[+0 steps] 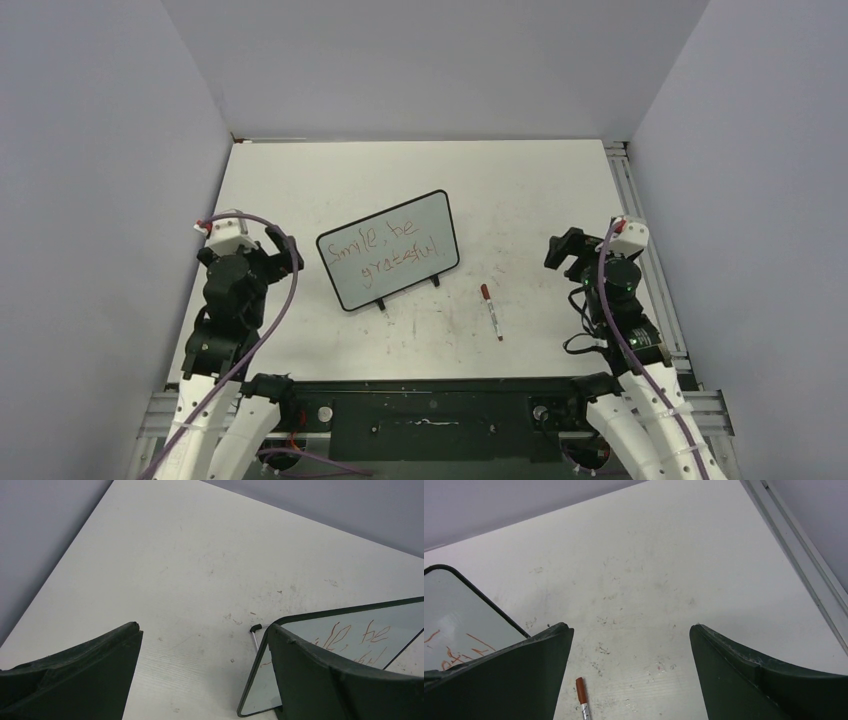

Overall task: Write a sentence on the whiteboard
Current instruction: Reset both arms

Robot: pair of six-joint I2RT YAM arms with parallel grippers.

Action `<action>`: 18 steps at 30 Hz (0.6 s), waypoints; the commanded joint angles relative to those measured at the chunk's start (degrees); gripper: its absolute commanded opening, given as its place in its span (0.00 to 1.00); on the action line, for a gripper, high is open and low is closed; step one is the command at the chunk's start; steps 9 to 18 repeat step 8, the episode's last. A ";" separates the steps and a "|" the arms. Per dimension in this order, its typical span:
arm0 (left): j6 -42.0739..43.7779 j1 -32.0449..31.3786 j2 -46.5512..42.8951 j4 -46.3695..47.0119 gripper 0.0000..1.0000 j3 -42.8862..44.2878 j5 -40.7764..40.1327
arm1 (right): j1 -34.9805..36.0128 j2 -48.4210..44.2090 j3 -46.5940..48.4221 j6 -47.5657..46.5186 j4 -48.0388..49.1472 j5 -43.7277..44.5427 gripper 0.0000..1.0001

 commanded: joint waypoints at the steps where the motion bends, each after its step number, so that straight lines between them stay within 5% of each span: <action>1: 0.72 -0.04 -1.10 1.32 0.96 1.70 0.89 | -0.41 -2.76 -0.21 -1.23 1.91 1.51 0.90; 18: 1.62 0.04 -1.01 1.49 0.96 1.53 1.59 | -0.36 -1.22 -0.03 -1.28 1.96 1.28 0.90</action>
